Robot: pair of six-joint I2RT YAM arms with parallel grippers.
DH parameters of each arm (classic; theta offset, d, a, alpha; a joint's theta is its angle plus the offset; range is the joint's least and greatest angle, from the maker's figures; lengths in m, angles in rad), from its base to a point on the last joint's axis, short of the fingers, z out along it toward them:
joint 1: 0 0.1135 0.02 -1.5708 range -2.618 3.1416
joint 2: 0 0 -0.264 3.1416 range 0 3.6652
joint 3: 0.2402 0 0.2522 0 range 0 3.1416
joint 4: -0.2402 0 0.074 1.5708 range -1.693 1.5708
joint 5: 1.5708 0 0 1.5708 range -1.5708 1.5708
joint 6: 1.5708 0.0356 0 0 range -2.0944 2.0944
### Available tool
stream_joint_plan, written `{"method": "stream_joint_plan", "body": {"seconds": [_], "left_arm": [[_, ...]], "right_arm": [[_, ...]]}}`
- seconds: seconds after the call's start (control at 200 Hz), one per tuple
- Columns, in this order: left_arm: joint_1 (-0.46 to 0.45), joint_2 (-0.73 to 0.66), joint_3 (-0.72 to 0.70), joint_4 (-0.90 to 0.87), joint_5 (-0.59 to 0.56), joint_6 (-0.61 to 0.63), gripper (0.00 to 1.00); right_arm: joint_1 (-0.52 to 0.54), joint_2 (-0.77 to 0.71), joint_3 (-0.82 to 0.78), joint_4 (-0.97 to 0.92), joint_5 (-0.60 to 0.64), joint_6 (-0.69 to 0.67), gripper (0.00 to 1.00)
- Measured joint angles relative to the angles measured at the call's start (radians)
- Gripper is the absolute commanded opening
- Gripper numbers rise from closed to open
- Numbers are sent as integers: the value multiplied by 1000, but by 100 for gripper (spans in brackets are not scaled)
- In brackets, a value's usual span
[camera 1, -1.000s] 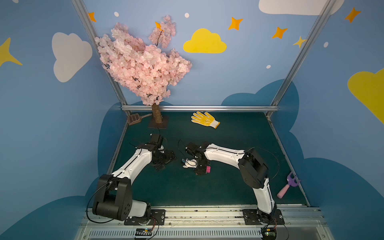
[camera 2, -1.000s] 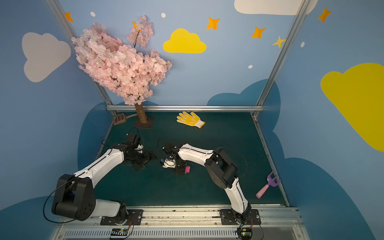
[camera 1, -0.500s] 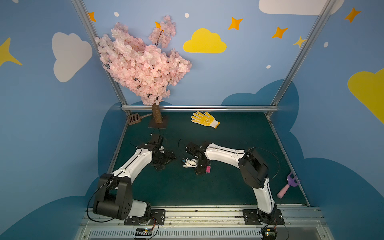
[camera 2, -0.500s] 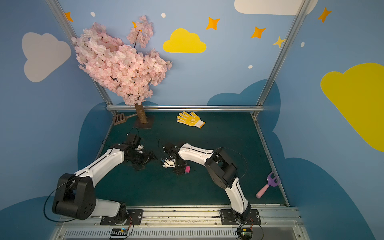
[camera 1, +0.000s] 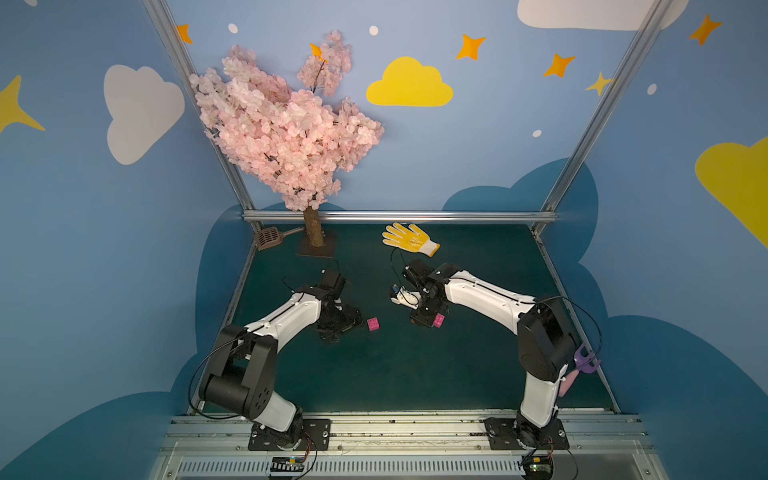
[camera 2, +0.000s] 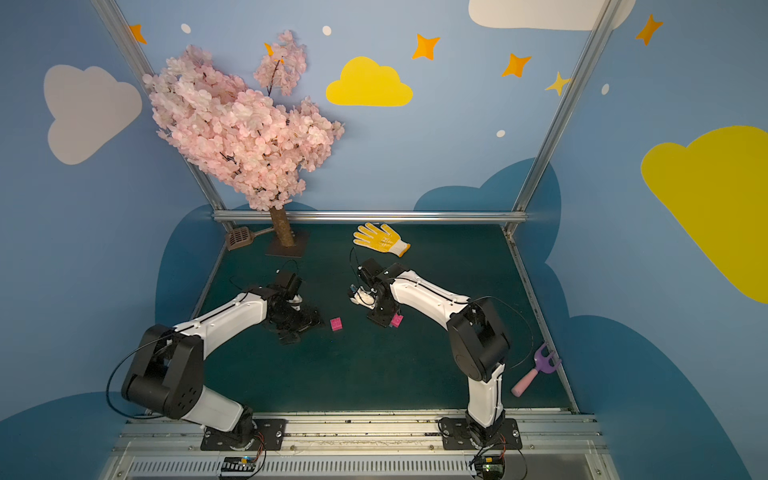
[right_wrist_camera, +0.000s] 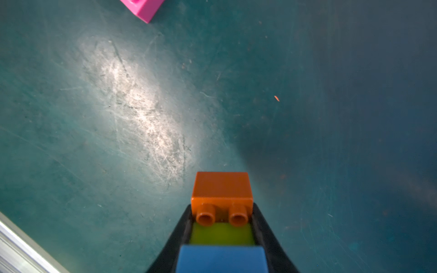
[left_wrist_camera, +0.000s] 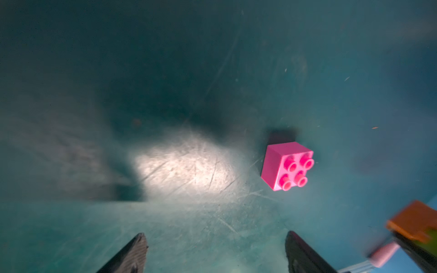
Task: Assemble the letter y with lego
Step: Pick up the lego brick from the center of the board, then move the lego brick at the center of the board.
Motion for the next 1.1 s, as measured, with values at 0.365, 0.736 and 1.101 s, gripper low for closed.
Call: {"method": "stream_joint_plan", "body": {"seconds": [0.365,0.736,1.101], "left_arm": [[-131,253,254,-20,-101,-50,82],[-160,332,313,-63,-134,-75,52],[-198,359,343,-91,-152,-77,28]], "right_arm": [[0,-35,-75,2,39,33,13],[6,-63,-80,6,42,42,13],[14,-63,-82,6,59,71,13]]}}
